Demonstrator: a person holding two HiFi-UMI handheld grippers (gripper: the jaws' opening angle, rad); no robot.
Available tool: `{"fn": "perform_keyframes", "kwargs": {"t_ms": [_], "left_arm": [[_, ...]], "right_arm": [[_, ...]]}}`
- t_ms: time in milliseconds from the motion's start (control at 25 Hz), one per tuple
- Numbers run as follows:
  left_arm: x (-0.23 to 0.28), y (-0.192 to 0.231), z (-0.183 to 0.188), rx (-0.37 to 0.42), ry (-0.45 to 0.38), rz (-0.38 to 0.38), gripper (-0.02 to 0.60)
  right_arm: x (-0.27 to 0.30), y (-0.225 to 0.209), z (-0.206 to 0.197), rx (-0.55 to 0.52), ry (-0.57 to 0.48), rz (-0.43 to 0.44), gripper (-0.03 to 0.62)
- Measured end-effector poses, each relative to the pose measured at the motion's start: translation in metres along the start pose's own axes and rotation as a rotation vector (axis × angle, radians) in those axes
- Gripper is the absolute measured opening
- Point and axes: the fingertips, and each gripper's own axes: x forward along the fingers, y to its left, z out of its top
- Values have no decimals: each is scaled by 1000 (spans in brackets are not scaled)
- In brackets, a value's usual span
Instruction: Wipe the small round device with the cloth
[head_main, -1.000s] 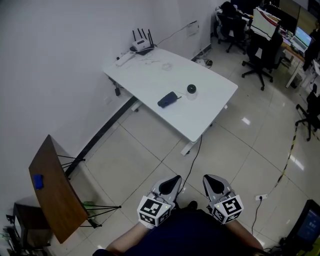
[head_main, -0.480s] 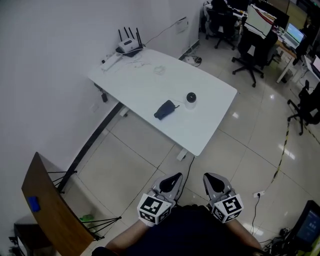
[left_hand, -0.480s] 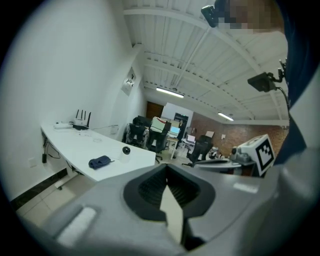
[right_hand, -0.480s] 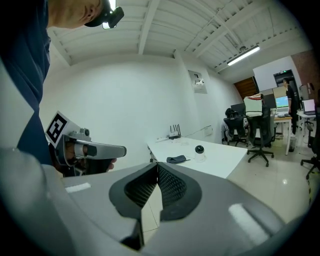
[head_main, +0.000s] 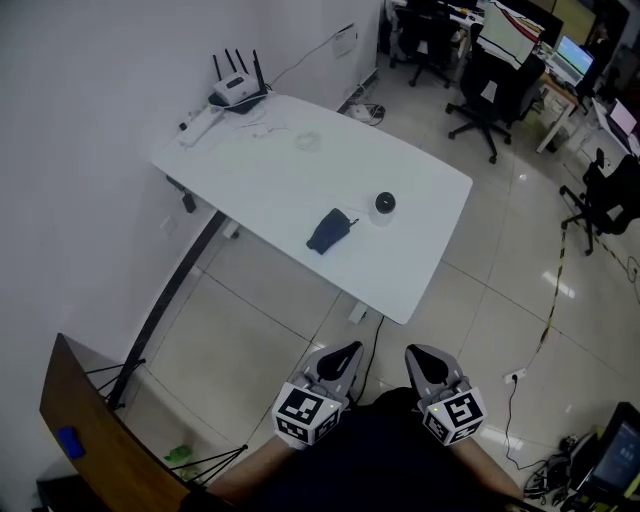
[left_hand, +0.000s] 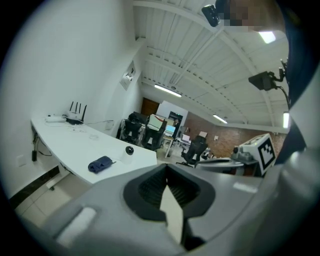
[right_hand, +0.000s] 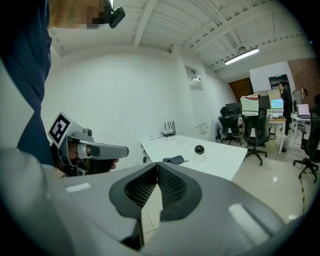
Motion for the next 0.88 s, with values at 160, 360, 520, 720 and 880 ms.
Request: {"fn": "perform_keyframes", "kwargs": {"t_ms": [160, 360, 520, 720, 880], "left_arm": [[11, 9, 2, -16, 2, 0, 2], [31, 21, 6, -17, 7, 29, 3], [55, 25, 12, -11, 11, 72, 3], [91, 25, 25, 13, 3, 127, 3], [114, 21, 35, 15, -7, 174, 3]], "right_arm": [[11, -7, 1, 8, 7, -7, 12], [28, -24, 0, 25, 8, 19, 12], [40, -48, 8, 34, -1, 63, 12], [54, -89, 22, 35, -19, 111, 12], [60, -116, 31, 47, -26, 140, 12]]}}
